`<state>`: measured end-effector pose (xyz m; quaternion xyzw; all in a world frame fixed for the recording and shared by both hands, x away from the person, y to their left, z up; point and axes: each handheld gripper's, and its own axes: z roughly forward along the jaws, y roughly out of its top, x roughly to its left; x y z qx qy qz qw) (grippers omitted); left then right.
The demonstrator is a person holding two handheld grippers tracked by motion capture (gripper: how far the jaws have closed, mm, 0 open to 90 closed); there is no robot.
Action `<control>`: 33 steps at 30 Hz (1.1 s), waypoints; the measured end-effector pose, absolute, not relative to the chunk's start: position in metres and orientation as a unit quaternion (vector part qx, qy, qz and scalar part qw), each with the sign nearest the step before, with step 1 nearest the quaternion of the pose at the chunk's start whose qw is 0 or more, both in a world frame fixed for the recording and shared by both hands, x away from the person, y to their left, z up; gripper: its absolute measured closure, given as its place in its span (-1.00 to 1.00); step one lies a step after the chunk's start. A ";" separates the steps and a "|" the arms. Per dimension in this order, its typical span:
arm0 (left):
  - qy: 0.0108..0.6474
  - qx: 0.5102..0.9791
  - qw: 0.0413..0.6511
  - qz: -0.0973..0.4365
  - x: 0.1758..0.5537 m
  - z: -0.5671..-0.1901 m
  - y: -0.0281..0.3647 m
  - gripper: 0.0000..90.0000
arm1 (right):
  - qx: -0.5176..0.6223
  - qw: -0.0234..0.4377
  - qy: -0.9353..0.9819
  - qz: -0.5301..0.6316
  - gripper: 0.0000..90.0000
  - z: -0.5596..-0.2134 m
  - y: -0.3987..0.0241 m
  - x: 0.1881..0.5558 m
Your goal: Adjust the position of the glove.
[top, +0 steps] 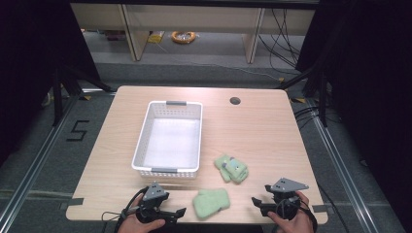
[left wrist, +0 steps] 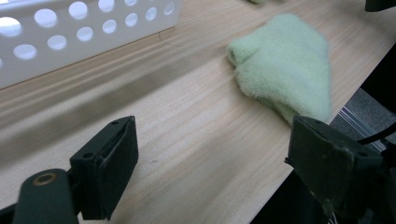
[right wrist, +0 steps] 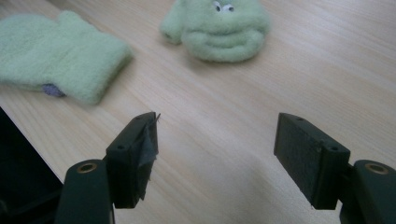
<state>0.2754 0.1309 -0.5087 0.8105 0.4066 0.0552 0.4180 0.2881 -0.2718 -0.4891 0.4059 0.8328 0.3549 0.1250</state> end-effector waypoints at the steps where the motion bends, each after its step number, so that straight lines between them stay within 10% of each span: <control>1: 0.407 0.811 0.417 0.055 0.275 -0.508 0.131 -0.66 | 0.400 0.131 0.834 0.356 -0.28 -0.489 -0.272 0.289; 33: 0.414 0.791 0.450 0.029 0.273 -0.507 0.113 -0.55 | 0.316 0.107 0.852 0.404 0.11 -0.480 -0.237 0.294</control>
